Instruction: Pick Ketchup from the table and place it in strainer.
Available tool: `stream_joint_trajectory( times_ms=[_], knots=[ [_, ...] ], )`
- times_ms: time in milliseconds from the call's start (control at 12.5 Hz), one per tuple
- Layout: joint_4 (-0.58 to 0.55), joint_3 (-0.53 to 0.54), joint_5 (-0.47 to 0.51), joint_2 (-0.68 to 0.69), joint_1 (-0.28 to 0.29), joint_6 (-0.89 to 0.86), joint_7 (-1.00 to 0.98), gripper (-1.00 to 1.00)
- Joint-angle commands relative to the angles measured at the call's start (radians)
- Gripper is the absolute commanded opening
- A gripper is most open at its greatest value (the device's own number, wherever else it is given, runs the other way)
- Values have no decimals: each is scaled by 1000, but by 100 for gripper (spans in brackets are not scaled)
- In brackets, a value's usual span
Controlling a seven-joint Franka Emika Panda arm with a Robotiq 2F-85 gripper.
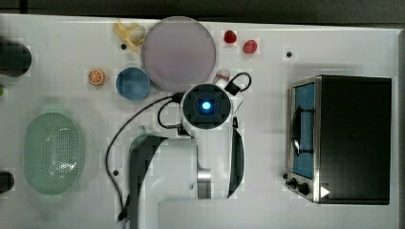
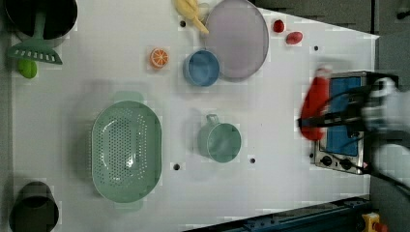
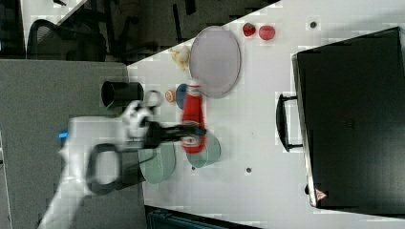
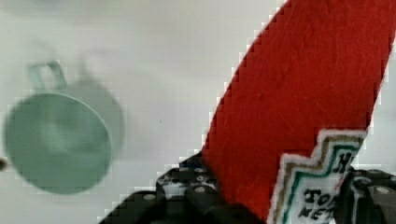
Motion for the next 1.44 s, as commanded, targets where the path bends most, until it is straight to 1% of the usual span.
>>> stream_joint_trajectory(
  times_ms=[80,240,400,640,880,1040,1120,1360,1440],
  knots=[
    [90,83,32,-61,51,-127,135,24],
    [132,169,61,-55,77,-148,298,24],
    [163,267,62,-36,100,-143,474,24],
    [172,412,62,19,124,-102,716,24],
    [171,544,61,129,140,85,910,24],
    [169,599,59,227,154,190,1047,24],
    [169,611,55,279,164,228,1086,32],
    [170,612,34,410,189,337,1110,96],
    [172,610,34,423,187,357,1111,100]
  ],
)
